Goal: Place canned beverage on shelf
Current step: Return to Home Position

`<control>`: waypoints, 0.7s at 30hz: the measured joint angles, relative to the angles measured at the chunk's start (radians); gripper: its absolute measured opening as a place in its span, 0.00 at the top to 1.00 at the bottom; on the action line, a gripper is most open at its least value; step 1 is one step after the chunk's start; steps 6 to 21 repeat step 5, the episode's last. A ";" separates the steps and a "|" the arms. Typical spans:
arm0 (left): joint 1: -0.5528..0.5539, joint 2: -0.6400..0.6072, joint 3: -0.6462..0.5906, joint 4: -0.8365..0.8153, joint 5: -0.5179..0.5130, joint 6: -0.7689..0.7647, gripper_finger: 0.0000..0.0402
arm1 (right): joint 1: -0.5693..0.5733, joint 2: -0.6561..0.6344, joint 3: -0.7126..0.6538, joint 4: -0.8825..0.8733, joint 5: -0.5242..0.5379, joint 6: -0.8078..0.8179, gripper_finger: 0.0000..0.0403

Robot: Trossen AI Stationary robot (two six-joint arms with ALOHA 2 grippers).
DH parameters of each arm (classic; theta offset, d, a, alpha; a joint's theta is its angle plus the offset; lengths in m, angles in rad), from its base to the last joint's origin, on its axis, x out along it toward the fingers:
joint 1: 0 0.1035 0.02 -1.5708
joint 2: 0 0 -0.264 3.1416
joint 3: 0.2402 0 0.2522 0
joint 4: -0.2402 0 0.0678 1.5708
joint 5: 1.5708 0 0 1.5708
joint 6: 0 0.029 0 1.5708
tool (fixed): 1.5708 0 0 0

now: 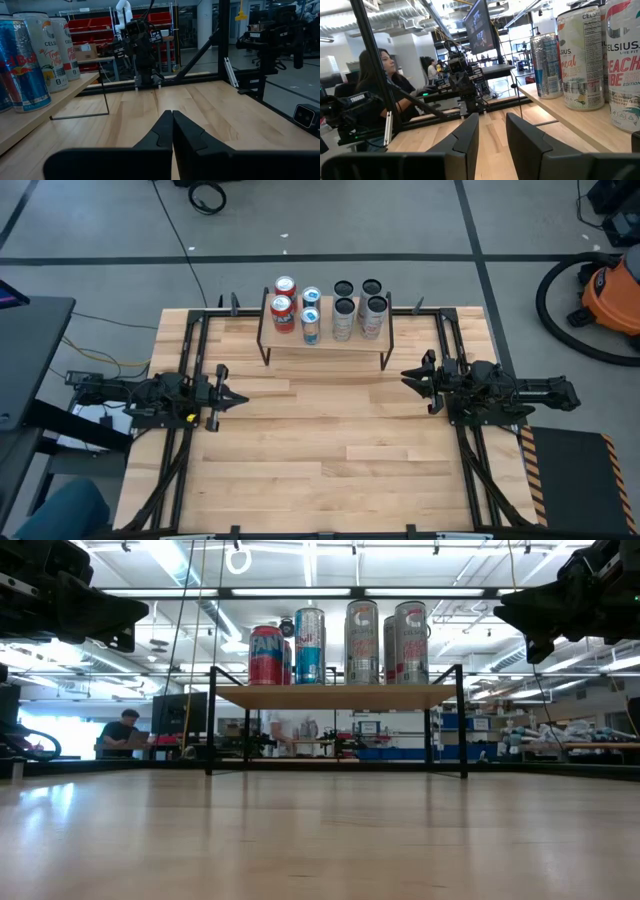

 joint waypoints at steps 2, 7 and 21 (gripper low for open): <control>0.000 0.000 0.000 0.000 0.000 0.000 0.98 | 0.000 0.000 0.000 0.000 0.000 0.000 0.73; 0.000 0.000 0.000 0.000 0.000 0.000 0.98 | 0.000 0.000 0.000 0.000 0.000 0.000 0.73; 0.000 0.000 0.000 0.000 0.000 0.000 0.98 | 0.000 0.000 0.000 0.000 0.000 0.000 0.73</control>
